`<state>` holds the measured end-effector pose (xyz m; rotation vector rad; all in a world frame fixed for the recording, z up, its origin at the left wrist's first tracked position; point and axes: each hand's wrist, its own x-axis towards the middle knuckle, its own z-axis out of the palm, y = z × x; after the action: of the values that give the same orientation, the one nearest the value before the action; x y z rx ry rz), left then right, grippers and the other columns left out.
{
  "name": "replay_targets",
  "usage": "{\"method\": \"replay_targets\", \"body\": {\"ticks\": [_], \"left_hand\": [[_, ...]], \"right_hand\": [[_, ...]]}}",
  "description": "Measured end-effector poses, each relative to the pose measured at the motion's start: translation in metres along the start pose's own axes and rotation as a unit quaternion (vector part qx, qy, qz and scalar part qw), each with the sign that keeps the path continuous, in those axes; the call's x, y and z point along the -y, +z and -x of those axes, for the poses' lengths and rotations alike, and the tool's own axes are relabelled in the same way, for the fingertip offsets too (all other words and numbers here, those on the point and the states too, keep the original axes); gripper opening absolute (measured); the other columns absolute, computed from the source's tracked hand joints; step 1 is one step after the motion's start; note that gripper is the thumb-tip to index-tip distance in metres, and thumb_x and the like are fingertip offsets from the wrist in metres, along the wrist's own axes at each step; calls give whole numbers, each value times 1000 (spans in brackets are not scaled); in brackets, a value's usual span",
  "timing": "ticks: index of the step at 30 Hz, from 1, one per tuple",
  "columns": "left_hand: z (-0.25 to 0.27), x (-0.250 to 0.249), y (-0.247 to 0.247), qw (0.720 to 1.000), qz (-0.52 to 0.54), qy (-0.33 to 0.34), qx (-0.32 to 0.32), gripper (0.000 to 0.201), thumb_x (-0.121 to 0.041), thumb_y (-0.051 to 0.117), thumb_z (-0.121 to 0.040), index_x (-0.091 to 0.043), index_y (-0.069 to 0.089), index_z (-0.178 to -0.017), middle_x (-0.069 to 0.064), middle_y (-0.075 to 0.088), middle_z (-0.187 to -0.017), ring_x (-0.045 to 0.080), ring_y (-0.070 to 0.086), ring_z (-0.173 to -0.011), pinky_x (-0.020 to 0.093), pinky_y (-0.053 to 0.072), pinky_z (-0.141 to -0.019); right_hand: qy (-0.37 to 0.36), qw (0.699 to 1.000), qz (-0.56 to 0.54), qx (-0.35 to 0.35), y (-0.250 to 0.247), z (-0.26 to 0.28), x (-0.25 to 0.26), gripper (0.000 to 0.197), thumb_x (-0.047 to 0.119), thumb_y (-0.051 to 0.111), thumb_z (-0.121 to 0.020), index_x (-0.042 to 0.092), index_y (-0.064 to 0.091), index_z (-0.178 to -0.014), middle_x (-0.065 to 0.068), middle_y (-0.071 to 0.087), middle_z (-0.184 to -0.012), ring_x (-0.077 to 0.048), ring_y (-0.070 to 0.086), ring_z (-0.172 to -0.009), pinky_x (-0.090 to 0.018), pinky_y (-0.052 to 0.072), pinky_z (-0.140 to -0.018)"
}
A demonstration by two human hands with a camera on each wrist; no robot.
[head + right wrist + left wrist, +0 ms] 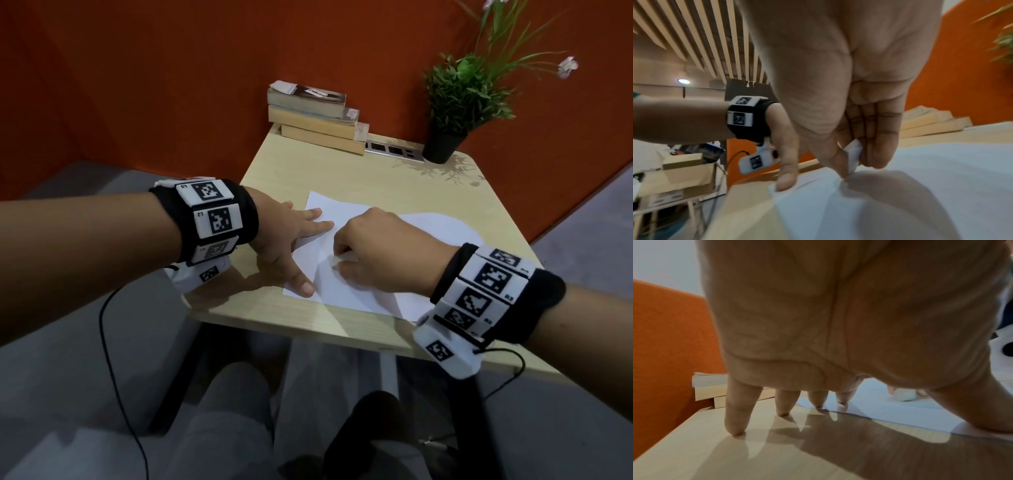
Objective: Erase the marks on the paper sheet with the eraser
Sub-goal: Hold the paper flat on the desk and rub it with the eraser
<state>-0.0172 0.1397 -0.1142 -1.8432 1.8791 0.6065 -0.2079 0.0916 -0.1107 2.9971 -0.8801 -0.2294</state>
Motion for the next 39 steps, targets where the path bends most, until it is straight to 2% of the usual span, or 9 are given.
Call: {"method": "replay_targets", "body": {"ticks": [3, 7, 11, 15, 20, 25, 29, 34, 39], "left_hand": [[1, -1, -1, 1000, -2, 0, 4, 138, -93, 62, -58, -48, -20, -159, -17, -26, -169, 30, -12, -159, 63, 4, -126], [2, -4, -2, 1000, -11, -6, 6, 138, -91, 63, -59, -47, -19, -160, -16, -25, -169, 30, -12, -160, 63, 4, -126], [2, -3, -5, 1000, -17, 0, 3, 134, -90, 65, -63, -47, -18, -160, -17, -25, -169, 29, -11, -160, 62, 5, -126], [0, 0, -12, 999, -47, 9, 9, 133, -90, 64, -68, -45, -20, -160, -14, -26, -169, 29, -5, -160, 56, 8, -126], [-7, 9, -26, 996, -85, 9, 11, 137, -90, 68, -64, -48, -21, -159, -11, -28, -169, 32, -10, -159, 60, 5, -125], [-7, 19, -41, 993, -109, -50, -11, 129, -88, 66, -68, -47, -12, -162, 0, -21, -172, 39, 8, -159, 58, 20, -124], [-3, 3, -44, 995, -69, 25, -62, 97, -66, 63, -93, -45, 1, -164, -2, -10, -174, 30, 22, -157, 46, 25, -124], [-13, -15, -21, 997, -68, 39, -21, 122, -99, 52, -65, -55, -13, -159, -11, -24, -170, 35, -14, -159, 66, -2, -124], [-17, -12, -16, 998, -53, 3, -16, 129, -103, 56, -55, -63, -21, -152, -6, -30, -169, 43, -17, -156, 73, -2, -121]], "right_hand": [[41, 999, 1, -7, -4, -6, -13, 16, 23, 65, -89, 12, 66, -78, -6, 62, -74, -31, 62, -78, -34, 39, -58], [29, 999, 26, -3, 1, -3, 0, 29, 17, 62, -88, 10, 46, -65, -6, 46, -62, -30, 51, -66, -34, 32, -52], [22, 998, -65, 1, -14, -3, -22, 16, 27, 68, -87, 15, 79, -88, -2, 77, -82, -23, 69, -83, -39, 59, -72], [21, 997, -63, -35, -30, 5, -72, 17, 30, 71, -98, 22, 78, -112, 8, 76, -102, -20, 68, -97, -31, 48, -80], [8, 998, -52, 31, -10, 37, -81, 18, 45, 63, -104, 31, 71, -113, 21, 65, -90, 0, 58, -79, -22, 40, -67], [0, 999, -35, 23, -5, 74, -61, 22, 51, 56, -103, 32, 66, -107, 11, 71, -91, -12, 60, -78, -37, 52, -73], [12, 999, 10, 32, 3, 88, -42, 25, 53, 52, -103, 33, 62, -114, 5, 72, -95, -24, 66, -87, -45, 57, -76], [37, 997, -28, 57, -7, 81, -36, 22, 48, 57, -101, 31, 66, -114, 6, 71, -99, -21, 64, -92, -42, 57, -80], [30, 997, -64, 30, -27, 32, -54, 16, 35, 69, -98, 30, 73, -112, 10, 68, -97, -14, 59, -90, -31, 47, -74]]}}
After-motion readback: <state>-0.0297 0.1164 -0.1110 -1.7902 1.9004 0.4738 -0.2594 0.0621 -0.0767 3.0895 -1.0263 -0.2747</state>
